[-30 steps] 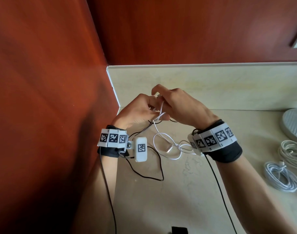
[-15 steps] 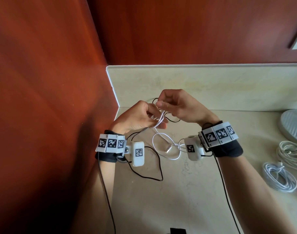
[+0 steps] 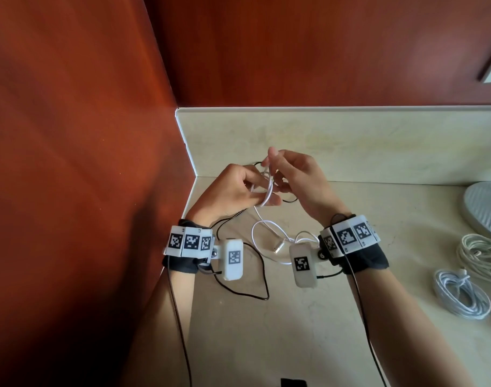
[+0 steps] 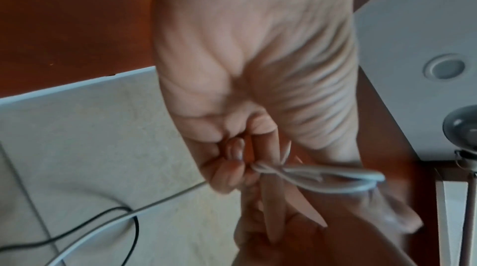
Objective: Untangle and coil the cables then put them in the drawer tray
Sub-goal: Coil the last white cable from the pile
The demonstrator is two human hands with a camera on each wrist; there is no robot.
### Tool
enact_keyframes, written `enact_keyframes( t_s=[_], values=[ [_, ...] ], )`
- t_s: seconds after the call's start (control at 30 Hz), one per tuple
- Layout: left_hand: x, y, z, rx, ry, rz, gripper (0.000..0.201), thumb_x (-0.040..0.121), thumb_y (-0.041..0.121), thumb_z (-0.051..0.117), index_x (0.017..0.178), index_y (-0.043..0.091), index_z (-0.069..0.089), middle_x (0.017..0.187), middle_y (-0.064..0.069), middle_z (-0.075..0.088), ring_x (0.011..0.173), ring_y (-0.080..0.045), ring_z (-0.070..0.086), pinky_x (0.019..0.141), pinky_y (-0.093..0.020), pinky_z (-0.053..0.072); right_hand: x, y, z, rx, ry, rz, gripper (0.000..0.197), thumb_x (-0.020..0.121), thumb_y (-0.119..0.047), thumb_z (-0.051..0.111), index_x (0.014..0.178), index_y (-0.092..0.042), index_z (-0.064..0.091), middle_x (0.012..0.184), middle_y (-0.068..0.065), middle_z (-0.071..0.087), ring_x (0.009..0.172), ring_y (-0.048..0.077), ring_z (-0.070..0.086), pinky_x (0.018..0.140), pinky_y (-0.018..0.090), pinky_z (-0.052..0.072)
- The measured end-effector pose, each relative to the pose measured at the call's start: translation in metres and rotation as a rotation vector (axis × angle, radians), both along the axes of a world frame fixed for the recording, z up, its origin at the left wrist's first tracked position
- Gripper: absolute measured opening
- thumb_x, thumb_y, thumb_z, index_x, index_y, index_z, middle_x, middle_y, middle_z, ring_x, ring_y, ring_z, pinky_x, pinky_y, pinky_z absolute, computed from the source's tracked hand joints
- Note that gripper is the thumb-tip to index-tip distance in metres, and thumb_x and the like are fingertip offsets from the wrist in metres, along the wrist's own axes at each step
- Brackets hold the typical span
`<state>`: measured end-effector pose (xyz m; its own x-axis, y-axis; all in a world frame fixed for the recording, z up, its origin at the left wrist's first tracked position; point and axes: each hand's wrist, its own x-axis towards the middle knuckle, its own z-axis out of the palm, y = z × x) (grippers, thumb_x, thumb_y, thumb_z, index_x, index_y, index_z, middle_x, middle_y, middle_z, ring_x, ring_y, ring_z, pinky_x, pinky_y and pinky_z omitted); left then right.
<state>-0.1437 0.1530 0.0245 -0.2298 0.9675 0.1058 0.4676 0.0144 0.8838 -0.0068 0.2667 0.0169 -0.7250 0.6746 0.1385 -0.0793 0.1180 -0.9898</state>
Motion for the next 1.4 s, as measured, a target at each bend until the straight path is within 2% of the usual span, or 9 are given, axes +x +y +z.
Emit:
enact_keyframes(
  t_s=[0.17,0.3,0.43,0.53,0.73,0.93,1.03,1.3,1.4],
  values=[
    [0.001,0.003,0.000,0.176,-0.284,0.085,0.039,0.091,0.010,0.073,0.123,-0.012,0.067,0.071,0.022,0.066,0.068,0.005,0.062,0.068,-0.008,0.044,0.002,-0.006,-0.013,-0.134,-0.071,0.162,0.059,0.106,-0.063,0.035,0.133,-0.020,0.063,0.127,0.004,0.072,0.119,0.024,0.068,0.105,0.050,0.054],
    [-0.001,0.004,-0.001,0.240,-0.431,0.132,0.075,0.080,0.058,0.073,0.123,-0.003,0.070,0.058,0.014,0.056,0.049,-0.004,0.044,0.051,-0.020,0.032,-0.002,-0.021,-0.020,-0.139,-0.148,0.278,0.073,0.102,-0.073,0.024,0.131,-0.019,0.063,0.125,-0.001,0.073,0.123,0.017,0.065,0.109,0.044,0.045],
    [-0.013,0.005,-0.002,0.353,-0.630,0.217,0.104,0.061,0.081,0.077,0.115,-0.007,0.063,0.080,-0.012,0.056,0.049,-0.004,0.025,0.047,-0.024,0.013,-0.008,-0.027,-0.028,0.111,-0.118,0.110,0.035,0.109,-0.042,0.046,0.096,-0.012,0.059,0.086,0.002,0.066,0.087,0.014,0.066,0.092,0.049,0.053],
    [-0.017,0.007,-0.005,0.336,-0.804,0.270,0.085,0.066,0.075,0.075,0.114,0.006,0.074,0.070,-0.001,0.042,0.052,-0.003,0.026,0.046,-0.021,0.016,-0.012,-0.038,-0.024,0.036,-0.082,0.133,0.026,0.112,-0.024,0.043,0.093,-0.008,0.050,0.080,0.015,0.057,0.067,0.026,0.067,0.079,0.057,0.062],
    [-0.026,0.010,-0.012,0.341,-0.921,0.440,0.072,0.080,0.066,0.058,0.125,0.010,0.070,0.078,0.000,0.014,0.060,-0.009,0.014,0.051,-0.023,0.019,-0.014,-0.059,-0.021,0.064,-0.174,0.167,0.027,0.113,-0.023,0.039,0.089,-0.013,0.048,0.063,-0.003,0.050,0.044,0.007,0.038,0.043,0.022,0.034],
    [-0.047,0.010,-0.020,0.257,-0.510,0.575,0.064,0.076,0.072,0.074,0.100,0.012,0.078,0.058,0.007,0.044,0.049,-0.010,0.023,0.045,-0.019,0.021,-0.008,-0.062,-0.031,0.623,-0.278,0.117,0.018,0.105,-0.022,0.052,0.092,-0.021,0.064,0.060,-0.007,0.053,0.054,0.011,0.047,0.057,0.032,0.039],
    [-0.048,0.014,-0.020,0.125,-0.325,0.600,0.030,0.089,0.045,0.074,0.100,0.018,0.078,0.072,0.003,0.075,0.044,-0.006,0.029,0.048,-0.021,0.027,-0.004,-0.052,-0.019,0.766,-0.204,-0.018,0.014,0.103,-0.018,0.056,0.097,-0.023,0.068,0.059,-0.015,0.050,0.054,0.002,0.048,0.056,0.030,0.038],
    [-0.035,0.014,-0.030,0.009,-0.038,0.327,0.017,0.083,0.030,0.085,0.069,0.023,0.079,0.060,0.020,0.054,0.055,-0.002,0.047,0.057,-0.024,0.033,0.012,-0.020,0.003,0.897,-0.089,-0.171,0.018,0.099,-0.041,0.065,0.097,-0.032,0.080,0.072,-0.013,0.056,0.061,0.011,0.047,0.056,0.037,0.044],
    [-0.020,0.007,-0.031,-0.102,-0.011,0.142,0.009,0.086,0.014,0.083,0.095,0.012,0.083,0.064,0.023,0.062,0.066,0.005,0.061,0.064,-0.012,0.038,0.016,-0.008,0.008,0.830,-0.074,-0.184,0.020,0.087,-0.048,0.077,0.084,-0.028,0.080,0.067,-0.008,0.054,0.057,0.014,0.044,0.054,0.036,0.037]
  ],
)
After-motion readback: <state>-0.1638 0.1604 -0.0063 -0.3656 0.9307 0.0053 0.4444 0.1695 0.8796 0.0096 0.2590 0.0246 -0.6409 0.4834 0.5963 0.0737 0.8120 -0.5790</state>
